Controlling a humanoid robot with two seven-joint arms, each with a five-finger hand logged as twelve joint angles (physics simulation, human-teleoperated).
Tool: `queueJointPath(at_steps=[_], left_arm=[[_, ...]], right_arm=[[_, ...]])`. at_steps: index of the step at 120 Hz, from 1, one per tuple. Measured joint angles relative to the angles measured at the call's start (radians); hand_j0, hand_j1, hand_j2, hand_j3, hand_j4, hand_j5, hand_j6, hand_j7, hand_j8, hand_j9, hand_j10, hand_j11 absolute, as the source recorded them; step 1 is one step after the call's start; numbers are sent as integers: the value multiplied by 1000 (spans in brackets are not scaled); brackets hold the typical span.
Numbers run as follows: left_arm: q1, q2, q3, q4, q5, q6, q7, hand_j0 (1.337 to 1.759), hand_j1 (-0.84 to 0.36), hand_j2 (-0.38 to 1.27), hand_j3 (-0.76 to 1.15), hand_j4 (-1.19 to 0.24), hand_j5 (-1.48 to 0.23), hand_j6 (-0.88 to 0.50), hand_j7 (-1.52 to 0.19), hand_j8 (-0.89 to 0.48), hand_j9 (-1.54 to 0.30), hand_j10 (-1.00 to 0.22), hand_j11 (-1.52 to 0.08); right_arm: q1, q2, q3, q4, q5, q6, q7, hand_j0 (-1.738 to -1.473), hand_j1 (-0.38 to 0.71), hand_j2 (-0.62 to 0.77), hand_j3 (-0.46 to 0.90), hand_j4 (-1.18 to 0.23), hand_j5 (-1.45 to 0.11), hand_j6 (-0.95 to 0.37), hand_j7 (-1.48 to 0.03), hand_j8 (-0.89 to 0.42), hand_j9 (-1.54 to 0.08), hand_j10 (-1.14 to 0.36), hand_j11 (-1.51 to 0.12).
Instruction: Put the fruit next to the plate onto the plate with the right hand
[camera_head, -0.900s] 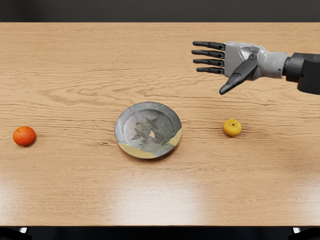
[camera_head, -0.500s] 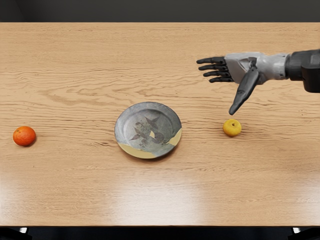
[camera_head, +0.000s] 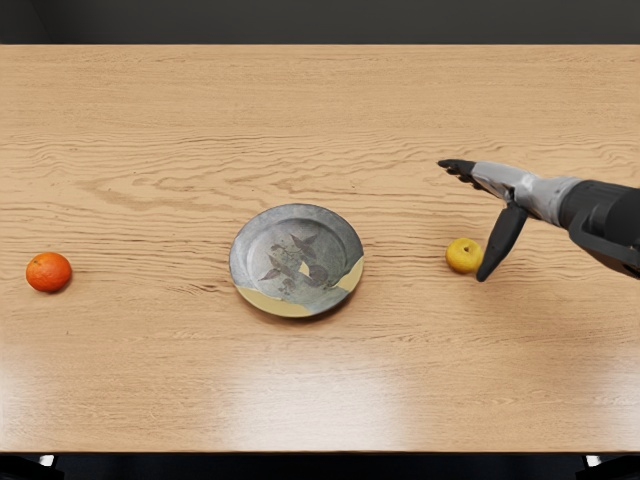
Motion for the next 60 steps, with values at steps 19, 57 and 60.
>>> queueJointPath(at_steps=[19,57,60], left_arm=[[0,0,0,0,0,0,0,1658,325,4,0,-21,-27,-21,-27,-21,-27,-21,-27],[0,0,0,0,0,0,0,1658,325,4,0,-21,-27,-21,-27,-21,-27,-21,-27],[0,0,0,0,0,0,0,1658,325,4,0,-21,-27,-21,-27,-21,-27,-21,-27]], right_arm=[[-42,13,-42,63,-60,-186,-57,-1658,-349,2,0,-3,-1,-5,0,-4,0,-3,0],[-72,67,-90,89,-124,-344,-82,-1658,-190,-24,0,-137,-175,-139,-174,-138,-175,-137,-175],[-73,67,-93,90,-125,-353,-83,-1658,-175,-27,0,-149,-191,-151,-190,-150,-191,-149,-191]])
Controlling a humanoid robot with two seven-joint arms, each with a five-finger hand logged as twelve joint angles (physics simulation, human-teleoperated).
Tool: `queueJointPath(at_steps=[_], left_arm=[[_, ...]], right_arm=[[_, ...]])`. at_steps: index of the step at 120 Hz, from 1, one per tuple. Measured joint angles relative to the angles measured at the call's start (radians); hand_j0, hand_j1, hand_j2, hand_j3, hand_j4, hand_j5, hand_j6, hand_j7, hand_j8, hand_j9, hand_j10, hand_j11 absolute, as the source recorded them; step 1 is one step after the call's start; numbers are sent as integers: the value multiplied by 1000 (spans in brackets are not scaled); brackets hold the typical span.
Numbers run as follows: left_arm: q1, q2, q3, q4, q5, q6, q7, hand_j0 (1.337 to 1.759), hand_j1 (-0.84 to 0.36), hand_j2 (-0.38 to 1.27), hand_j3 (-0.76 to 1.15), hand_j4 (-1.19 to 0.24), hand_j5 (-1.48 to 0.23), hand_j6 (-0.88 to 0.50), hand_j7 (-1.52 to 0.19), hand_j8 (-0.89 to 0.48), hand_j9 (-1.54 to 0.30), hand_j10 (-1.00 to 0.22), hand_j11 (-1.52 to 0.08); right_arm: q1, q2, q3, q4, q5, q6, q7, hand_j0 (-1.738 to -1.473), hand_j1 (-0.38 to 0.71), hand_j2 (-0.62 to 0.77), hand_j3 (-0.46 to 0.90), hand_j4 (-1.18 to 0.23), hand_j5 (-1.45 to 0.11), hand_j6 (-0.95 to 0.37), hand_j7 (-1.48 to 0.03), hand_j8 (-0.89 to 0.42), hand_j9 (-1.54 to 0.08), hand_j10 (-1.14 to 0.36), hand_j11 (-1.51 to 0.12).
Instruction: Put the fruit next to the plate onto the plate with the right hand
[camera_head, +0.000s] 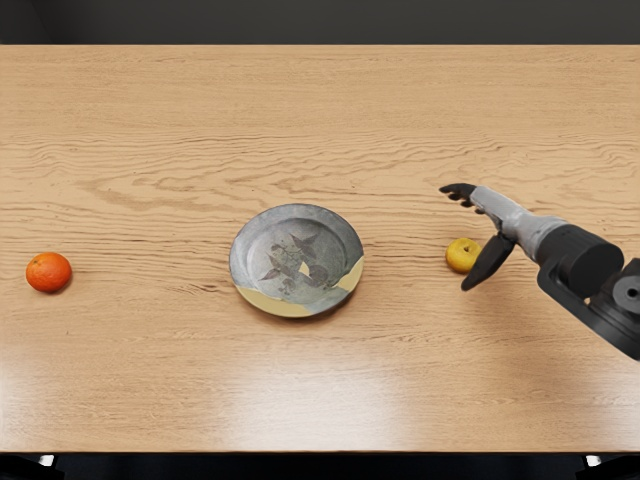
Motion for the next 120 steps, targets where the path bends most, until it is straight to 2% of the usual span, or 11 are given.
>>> queueJointPath(at_steps=[23,43,120], left_arm=[[0,0,0,0,0,0,0,1658,325,4,0,-21,-27,-21,-27,-21,-27,-21,-27],[0,0,0,0,0,0,0,1658,325,4,0,-21,-27,-21,-27,-21,-27,-21,-27],[0,0,0,0,0,0,0,1658,325,4,0,-21,-27,-21,-27,-21,-27,-21,-27]], right_arm=[[-9,2,-8,-2,-14,-36,-1,-1658,-49,-47,0,-254,-328,-256,-327,-255,-327,-254,-327],[-29,18,-10,-27,-36,-51,5,-1658,8,-57,0,-302,-390,-304,-389,-303,-390,-302,-390],[-91,97,-17,-128,-88,-74,16,-1658,35,-61,0,-324,-419,-326,-419,-325,-419,-324,-419]])
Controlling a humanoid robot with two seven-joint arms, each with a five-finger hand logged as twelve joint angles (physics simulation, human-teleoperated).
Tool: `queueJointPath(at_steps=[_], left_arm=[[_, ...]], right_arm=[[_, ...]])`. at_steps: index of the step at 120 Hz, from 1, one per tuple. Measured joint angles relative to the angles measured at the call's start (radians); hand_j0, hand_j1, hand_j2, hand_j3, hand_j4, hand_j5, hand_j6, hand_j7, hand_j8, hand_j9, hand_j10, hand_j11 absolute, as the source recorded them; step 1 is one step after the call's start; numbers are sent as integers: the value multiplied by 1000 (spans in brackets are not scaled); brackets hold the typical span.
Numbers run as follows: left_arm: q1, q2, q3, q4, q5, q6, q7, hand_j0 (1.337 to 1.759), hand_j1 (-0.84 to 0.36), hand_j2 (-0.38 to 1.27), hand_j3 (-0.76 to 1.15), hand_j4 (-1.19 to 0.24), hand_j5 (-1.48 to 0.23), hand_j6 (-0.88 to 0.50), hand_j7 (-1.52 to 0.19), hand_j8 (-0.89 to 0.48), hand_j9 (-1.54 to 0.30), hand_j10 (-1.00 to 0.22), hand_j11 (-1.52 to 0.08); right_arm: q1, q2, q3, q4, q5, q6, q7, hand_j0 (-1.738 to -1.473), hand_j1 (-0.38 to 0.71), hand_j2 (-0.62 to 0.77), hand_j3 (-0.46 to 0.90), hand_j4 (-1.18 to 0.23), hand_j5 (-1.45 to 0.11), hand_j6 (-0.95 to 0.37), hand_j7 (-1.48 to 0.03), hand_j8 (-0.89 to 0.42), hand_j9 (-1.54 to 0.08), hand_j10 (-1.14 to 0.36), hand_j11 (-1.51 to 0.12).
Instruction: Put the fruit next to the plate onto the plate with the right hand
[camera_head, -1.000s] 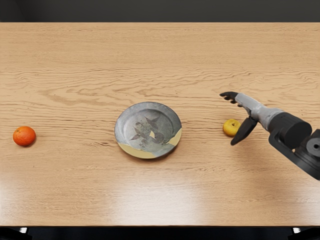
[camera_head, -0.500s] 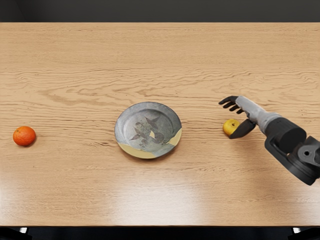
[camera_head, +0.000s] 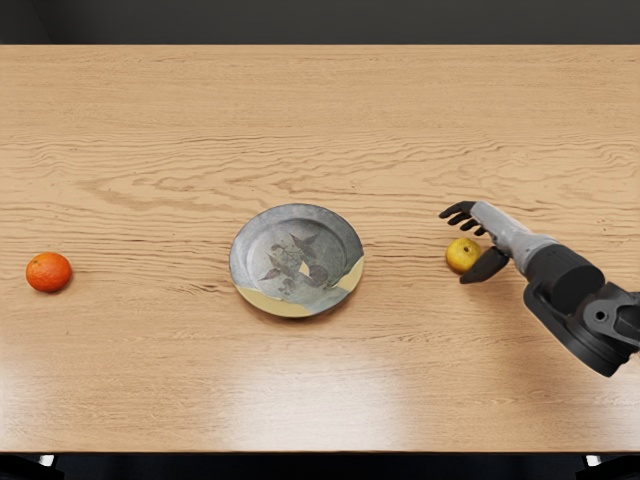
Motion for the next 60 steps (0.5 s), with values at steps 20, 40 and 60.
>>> queueJointPath(at_steps=[20,40,60], left_arm=[[0,0,0,0,0,0,0,1658,325,4,0,-21,-27,-21,-27,-21,-27,-21,-27],[0,0,0,0,0,0,0,1658,325,4,0,-21,-27,-21,-27,-21,-27,-21,-27],[0,0,0,0,0,0,0,1658,325,4,0,-21,-27,-21,-27,-21,-27,-21,-27]], right_arm=[[-1,18,-5,-22,0,1,1,-1658,37,-61,0,-325,-421,-327,-420,-326,-420,-325,-420],[0,21,-11,-31,1,2,1,-1658,38,-61,0,-326,-422,-328,-422,-327,-422,-326,-422],[0,22,-13,-36,4,3,1,-1658,48,-63,0,-335,-433,-336,-432,-335,-433,-335,-432]])
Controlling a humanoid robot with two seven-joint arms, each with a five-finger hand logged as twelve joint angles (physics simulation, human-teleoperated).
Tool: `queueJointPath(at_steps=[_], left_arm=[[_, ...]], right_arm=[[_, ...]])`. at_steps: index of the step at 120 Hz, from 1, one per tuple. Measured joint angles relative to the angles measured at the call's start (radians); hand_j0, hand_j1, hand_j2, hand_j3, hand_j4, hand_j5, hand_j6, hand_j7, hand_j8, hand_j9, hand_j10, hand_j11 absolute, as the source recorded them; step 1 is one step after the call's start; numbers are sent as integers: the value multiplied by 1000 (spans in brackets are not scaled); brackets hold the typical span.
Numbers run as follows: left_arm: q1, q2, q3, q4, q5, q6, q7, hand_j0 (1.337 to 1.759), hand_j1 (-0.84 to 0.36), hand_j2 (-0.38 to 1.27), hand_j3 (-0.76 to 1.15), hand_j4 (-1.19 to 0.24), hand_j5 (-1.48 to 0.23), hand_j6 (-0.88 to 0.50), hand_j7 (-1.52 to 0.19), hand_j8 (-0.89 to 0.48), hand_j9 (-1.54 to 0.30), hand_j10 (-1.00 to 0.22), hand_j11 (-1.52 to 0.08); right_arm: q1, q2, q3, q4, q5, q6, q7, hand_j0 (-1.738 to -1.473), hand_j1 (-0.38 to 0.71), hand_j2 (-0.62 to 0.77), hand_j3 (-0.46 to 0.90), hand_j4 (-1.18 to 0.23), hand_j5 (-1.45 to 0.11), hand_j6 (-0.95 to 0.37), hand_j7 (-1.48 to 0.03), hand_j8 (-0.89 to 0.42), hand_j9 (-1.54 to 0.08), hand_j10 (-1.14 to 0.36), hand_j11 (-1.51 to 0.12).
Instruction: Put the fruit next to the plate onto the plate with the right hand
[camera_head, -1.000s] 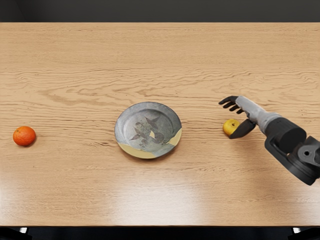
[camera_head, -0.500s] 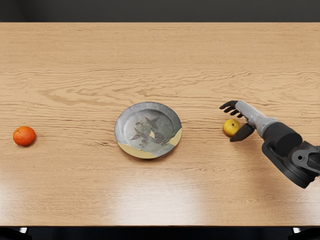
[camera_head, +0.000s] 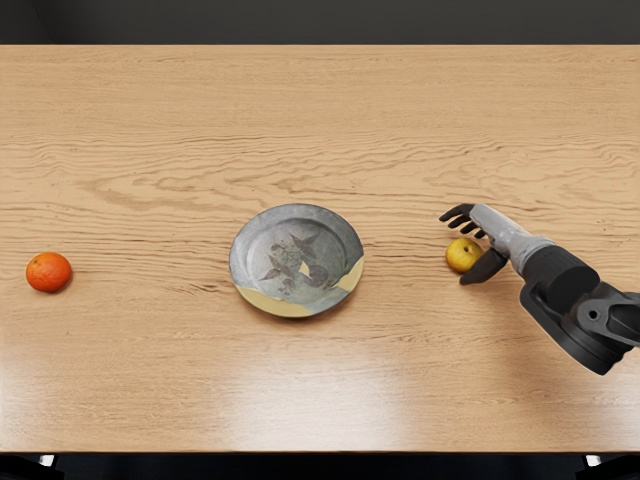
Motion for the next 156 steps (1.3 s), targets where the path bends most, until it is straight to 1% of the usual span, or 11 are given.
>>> queueJointPath(at_steps=[46,51,53,57,58,60,74,82,89,113,156], left_arm=[[0,0,0,0,0,0,0,1658,325,4,0,-21,-27,-21,-27,-21,-27,-21,-27],[0,0,0,0,0,0,0,1658,325,4,0,-21,-27,-21,-27,-21,-27,-21,-27],[0,0,0,0,0,0,0,1658,325,4,0,-21,-26,-21,-26,-21,-26,-21,-26],[0,0,0,0,0,0,0,1658,325,4,0,-21,-27,-21,-26,-21,-26,-21,-26],[0,0,0,0,0,0,0,1658,325,4,0,-21,-27,-21,-26,-21,-26,-21,-26],[0,0,0,0,0,0,0,1658,325,4,0,-21,-27,-21,-26,-21,-26,-21,-26],[0,0,0,0,0,0,0,1658,325,4,0,-21,-27,-21,-27,-21,-27,-21,-27],[0,0,0,0,0,0,0,1658,325,4,0,-21,-27,-21,-27,-21,-26,-21,-26],[0,0,0,0,0,0,0,1658,325,4,0,-21,-27,-21,-27,-21,-26,-21,-26],[0,0,0,0,0,0,0,1658,325,4,0,-21,-27,-21,-27,-21,-27,-21,-26],[0,0,0,0,0,0,0,1658,325,4,0,-21,-27,-21,-27,-21,-27,-21,-27]], right_arm=[[-8,2,-10,-16,-3,0,0,-1658,170,-84,0,-437,-563,-437,-564,-437,-563,-422,-595],[-8,2,-12,-17,-6,1,2,-1658,178,-85,0,-444,-571,-444,-573,-443,-573,-442,-553],[-8,2,-12,-18,-7,1,2,-1658,181,-86,0,-448,-573,-446,-576,-447,-574,-428,-600],[-8,2,-13,-19,-8,1,3,-1658,185,-82,0,-452,-579,-451,-583,-452,-581,-431,-588],[-8,2,-13,-19,-9,1,4,-1658,185,-81,0,-453,-582,-452,-584,-452,-584,-451,-545],[-7,2,-13,-19,-9,1,3,-1658,186,-79,0,-455,-583,-454,-587,-454,-586,-436,-590],[-6,3,-14,-20,-7,2,2,-1658,194,-67,0,-466,-600,-465,-603,-465,-602,-446,-567],[-5,5,-14,-20,-5,1,0,-1657,201,-72,0,-475,-606,-472,-612,-475,-607,-389,-669],[-4,7,-14,-20,-3,0,-1,-1657,208,-70,0,-483,-618,-480,-622,-484,-617,-380,-681],[-1,9,-14,-19,-2,5,0,-1657,225,-13,0,-521,-675,-467,-675,-470,-674,-450,-634],[6,7,-3,-19,7,49,1,-1653,262,173,-1,-660,-836,-456,-846,-460,-851,-639,-844]])
